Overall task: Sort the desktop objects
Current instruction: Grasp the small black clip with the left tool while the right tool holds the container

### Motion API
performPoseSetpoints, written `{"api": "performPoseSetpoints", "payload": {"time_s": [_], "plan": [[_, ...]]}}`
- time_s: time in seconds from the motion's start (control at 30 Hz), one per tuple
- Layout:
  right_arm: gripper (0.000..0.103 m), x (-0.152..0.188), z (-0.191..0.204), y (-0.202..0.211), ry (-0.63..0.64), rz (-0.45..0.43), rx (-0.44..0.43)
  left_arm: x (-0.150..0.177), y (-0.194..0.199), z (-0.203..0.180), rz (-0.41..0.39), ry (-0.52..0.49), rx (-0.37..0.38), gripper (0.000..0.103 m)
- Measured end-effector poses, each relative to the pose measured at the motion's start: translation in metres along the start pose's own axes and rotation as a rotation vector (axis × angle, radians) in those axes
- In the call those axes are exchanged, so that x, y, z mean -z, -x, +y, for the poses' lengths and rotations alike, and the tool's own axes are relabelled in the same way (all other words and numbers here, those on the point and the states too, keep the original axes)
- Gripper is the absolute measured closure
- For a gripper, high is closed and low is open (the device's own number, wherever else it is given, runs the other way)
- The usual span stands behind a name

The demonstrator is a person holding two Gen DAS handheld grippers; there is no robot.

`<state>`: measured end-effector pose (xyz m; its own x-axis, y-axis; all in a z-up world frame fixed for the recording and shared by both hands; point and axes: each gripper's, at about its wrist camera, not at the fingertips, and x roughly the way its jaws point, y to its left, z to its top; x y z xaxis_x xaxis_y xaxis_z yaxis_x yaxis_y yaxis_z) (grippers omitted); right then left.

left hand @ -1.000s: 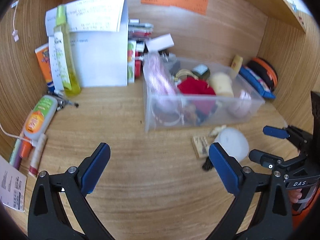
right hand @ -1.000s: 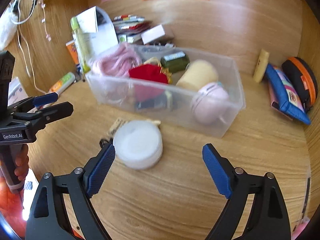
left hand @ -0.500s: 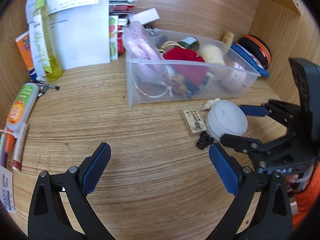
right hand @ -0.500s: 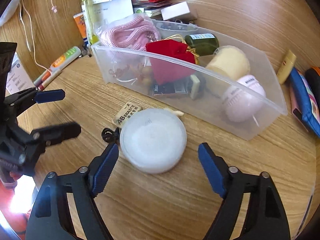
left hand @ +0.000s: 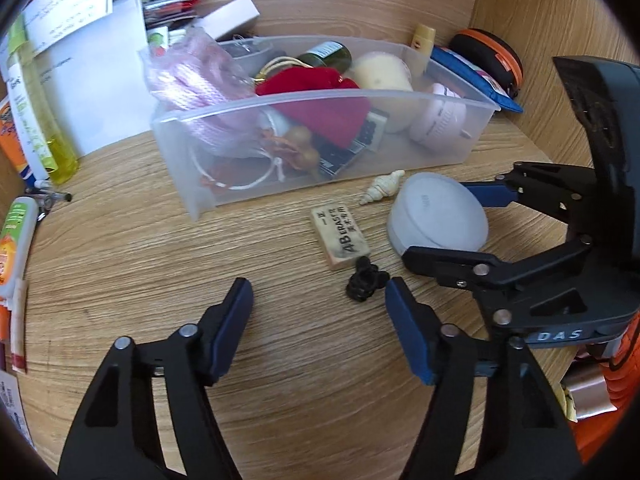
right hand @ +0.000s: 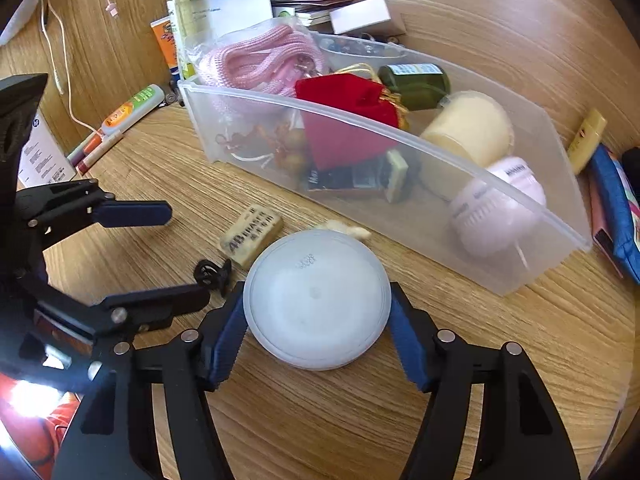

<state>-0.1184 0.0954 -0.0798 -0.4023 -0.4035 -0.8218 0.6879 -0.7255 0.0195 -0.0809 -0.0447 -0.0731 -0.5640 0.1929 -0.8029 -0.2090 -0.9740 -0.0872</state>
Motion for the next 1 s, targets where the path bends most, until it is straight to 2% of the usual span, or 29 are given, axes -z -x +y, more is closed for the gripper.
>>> {"api": "performPoseSetpoints", "payload": {"time_s": [0.1, 0.17, 0.23, 0.27, 0.33, 0.37, 0.43, 0.67, 1.0], "plan": [[0.04, 0.005, -0.011, 0.007, -0.036, -0.01, -0.005, -0.004, -0.003, -0.005, 0.005, -0.014, 0.004, 0.041], [0.04, 0.008, -0.017, 0.013, -0.054, -0.024, -0.008, -0.006, -0.004, -0.01, 0.009, -0.026, 0.019, 0.047], [0.04, 0.01, -0.021, 0.02, -0.061, -0.04, -0.005, -0.007, -0.006, -0.016, 0.009, -0.047, 0.009, 0.057], [0.04, 0.011, -0.022, 0.023, -0.061, -0.05, -0.003, -0.008, -0.007, -0.018, 0.008, -0.055, 0.009, 0.058], [0.04, 0.012, -0.023, 0.03, -0.059, -0.067, 0.0, -0.008, -0.008, -0.021, 0.005, -0.067, 0.006, 0.07], [0.04, 0.012, -0.024, 0.031, -0.058, -0.071, 0.001, -0.008, -0.008, -0.022, 0.004, -0.072, -0.001, 0.071], [0.04, 0.012, -0.025, 0.034, -0.058, -0.079, -0.001, -0.008, -0.008, -0.022, 0.002, -0.068, 0.001, 0.08], [0.04, 0.009, -0.026, 0.041, -0.072, -0.105, -0.005, 0.003, 0.003, -0.015, -0.014, -0.043, -0.012, 0.08], [0.04, -0.001, -0.026, 0.055, -0.076, -0.15, -0.004, -0.006, 0.037, -0.008, -0.128, -0.007, -0.02, 0.08]]}}
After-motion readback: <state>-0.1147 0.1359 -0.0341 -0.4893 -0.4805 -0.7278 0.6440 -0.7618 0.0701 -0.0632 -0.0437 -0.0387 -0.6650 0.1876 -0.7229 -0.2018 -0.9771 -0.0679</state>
